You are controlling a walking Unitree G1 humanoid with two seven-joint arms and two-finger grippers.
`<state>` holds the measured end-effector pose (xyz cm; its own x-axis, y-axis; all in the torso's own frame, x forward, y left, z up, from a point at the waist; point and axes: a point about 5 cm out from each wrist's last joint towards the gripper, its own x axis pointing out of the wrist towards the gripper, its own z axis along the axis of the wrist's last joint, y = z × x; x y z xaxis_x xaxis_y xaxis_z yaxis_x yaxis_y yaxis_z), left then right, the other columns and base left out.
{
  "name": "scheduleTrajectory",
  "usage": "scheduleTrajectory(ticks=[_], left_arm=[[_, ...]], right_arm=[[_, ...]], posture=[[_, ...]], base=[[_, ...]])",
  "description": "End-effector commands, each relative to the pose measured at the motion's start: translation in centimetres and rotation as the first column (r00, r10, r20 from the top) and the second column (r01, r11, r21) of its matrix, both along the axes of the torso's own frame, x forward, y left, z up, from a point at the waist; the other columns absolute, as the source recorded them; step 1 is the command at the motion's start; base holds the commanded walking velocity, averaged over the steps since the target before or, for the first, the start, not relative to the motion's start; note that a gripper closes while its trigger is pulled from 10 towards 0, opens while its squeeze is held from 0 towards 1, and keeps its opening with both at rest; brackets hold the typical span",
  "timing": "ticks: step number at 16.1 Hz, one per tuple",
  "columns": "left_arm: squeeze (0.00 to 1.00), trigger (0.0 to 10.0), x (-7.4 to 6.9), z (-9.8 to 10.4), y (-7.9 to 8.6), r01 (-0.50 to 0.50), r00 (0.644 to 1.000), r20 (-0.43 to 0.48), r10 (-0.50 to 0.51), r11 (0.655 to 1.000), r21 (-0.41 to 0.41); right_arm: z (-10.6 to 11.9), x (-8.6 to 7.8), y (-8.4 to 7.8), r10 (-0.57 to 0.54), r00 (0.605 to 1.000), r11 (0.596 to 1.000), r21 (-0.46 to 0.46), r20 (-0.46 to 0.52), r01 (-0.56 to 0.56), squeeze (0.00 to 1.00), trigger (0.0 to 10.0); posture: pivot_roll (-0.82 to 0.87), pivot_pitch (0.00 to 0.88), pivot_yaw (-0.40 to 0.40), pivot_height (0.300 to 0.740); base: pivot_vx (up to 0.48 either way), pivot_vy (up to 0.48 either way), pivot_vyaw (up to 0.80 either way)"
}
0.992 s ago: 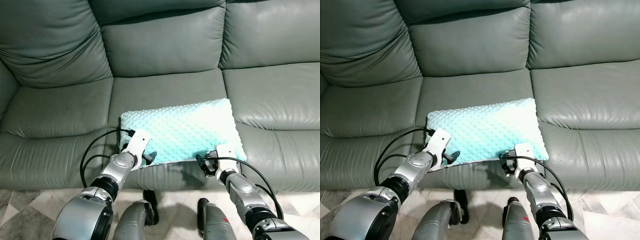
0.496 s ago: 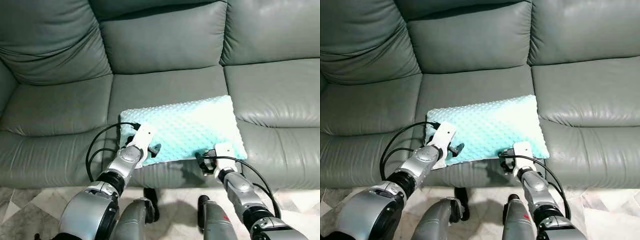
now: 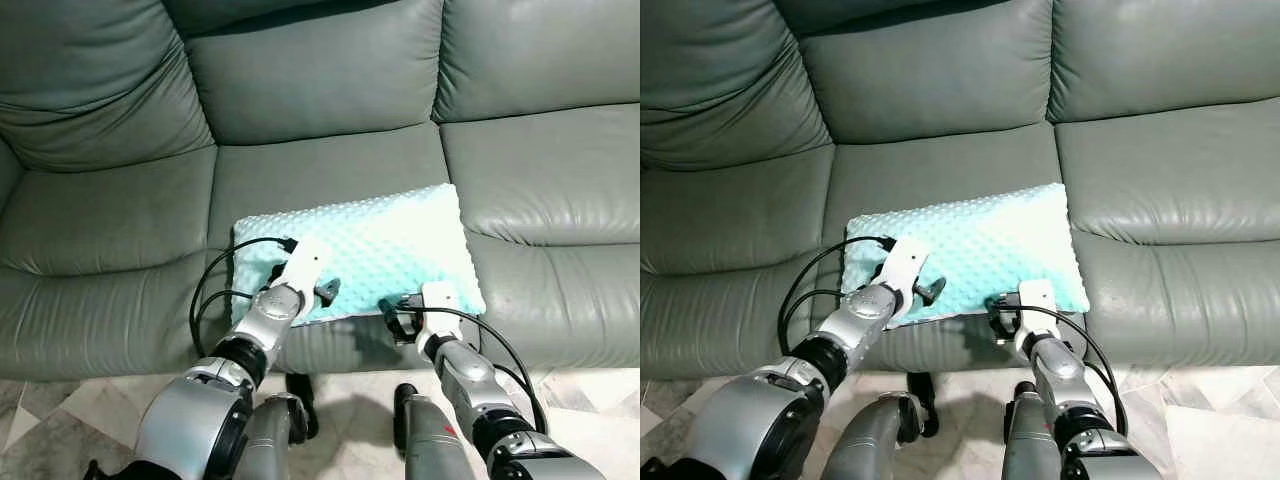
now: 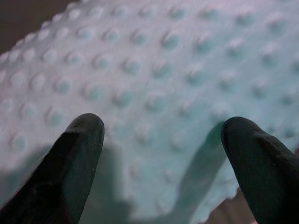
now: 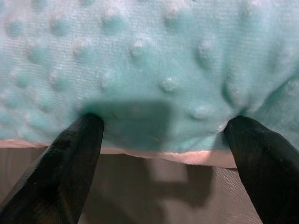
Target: Move the pillow to the sofa
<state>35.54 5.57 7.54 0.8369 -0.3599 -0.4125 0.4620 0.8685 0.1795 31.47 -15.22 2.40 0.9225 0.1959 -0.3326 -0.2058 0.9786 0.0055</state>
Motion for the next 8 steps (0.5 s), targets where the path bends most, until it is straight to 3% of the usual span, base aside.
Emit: scheduleTrajectory(ticks=[1,4,8], left_arm=[[0.00,10.0,-0.4,-0.8,0.1,-0.012,0.999,-0.032,0.012,1.000,-0.004],[0.00,10.0,0.0,-0.2,0.5,-0.034,0.999,-0.014,0.034,0.998,-0.048],[0.00,10.0,0.0,-0.6,3.4,-0.080,0.997,-0.006,0.080,0.988,-0.132]], right_arm=[[-1.0,-0.9,0.6,0.018,0.999,1.000,0.012,-0.036,-0.017,0.00,10.0],[-1.5,-1.1,0.0,-0.001,0.998,0.996,-0.093,-0.065,-0.005,0.00,10.0],[-2.0,-1.8,-2.3,-0.148,0.985,0.975,-0.181,-0.088,0.130,0.00,10.0]], posture=[[-0.13,0.423,0.189,0.740],[-0.14,0.408,0.191,0.740],[-0.15,0.353,0.190,0.740]], base=[[0.000,0.000,0.00],[0.000,0.000,0.00],[0.000,0.000,0.00]])
